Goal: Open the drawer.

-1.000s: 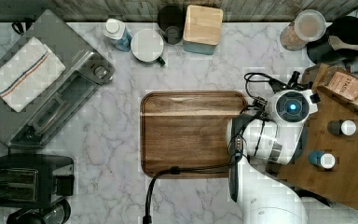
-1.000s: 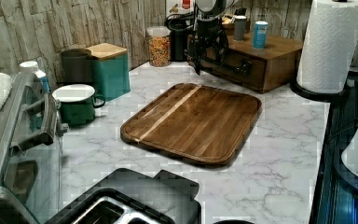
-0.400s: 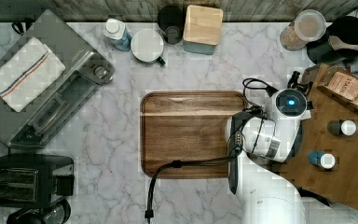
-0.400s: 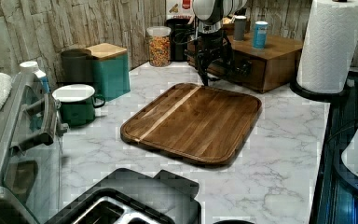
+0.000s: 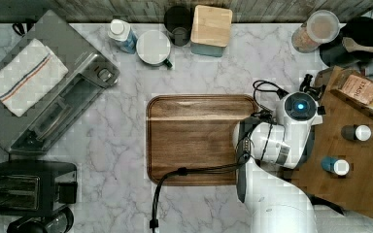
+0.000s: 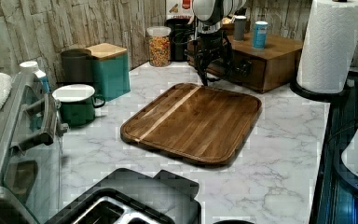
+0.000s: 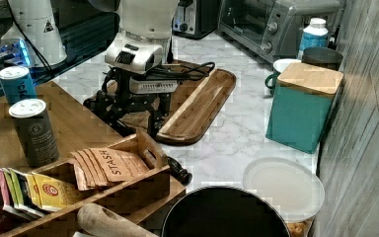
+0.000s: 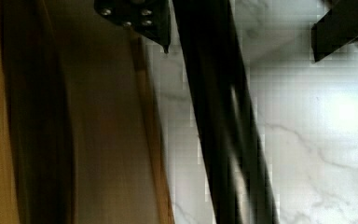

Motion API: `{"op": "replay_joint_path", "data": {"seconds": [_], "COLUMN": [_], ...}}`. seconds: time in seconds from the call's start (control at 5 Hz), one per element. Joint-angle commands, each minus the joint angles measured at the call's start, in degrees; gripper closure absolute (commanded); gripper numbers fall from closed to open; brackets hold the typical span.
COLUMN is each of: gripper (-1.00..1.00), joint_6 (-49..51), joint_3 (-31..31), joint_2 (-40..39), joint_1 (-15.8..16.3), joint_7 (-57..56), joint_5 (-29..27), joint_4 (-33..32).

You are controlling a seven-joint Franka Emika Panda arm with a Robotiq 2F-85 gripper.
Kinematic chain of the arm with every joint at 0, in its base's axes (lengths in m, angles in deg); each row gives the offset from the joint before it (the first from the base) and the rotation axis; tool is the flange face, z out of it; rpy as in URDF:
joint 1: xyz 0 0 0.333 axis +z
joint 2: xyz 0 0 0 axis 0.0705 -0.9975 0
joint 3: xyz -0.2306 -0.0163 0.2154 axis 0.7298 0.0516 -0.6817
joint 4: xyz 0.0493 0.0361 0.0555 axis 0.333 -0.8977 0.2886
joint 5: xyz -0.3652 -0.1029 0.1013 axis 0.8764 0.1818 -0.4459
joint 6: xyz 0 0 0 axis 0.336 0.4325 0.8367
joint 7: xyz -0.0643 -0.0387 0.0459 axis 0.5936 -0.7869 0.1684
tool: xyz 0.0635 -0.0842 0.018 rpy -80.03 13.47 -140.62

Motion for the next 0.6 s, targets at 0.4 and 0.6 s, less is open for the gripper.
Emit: {"op": "replay_joint_path", "data": {"seconds": [0.4, 0.6], "gripper": [-1.00, -1.00], "joint_6": [-1.20, -0.63], "joint_3": [-5.99, -8.34], "joint_2": [5.44, 3.79], "joint_1": [4.81, 4.77], "joint_7": [-3.06, -3.45], "joint_5": [-1.12, -4.14], "joint_4": [5.49, 7.84]}}
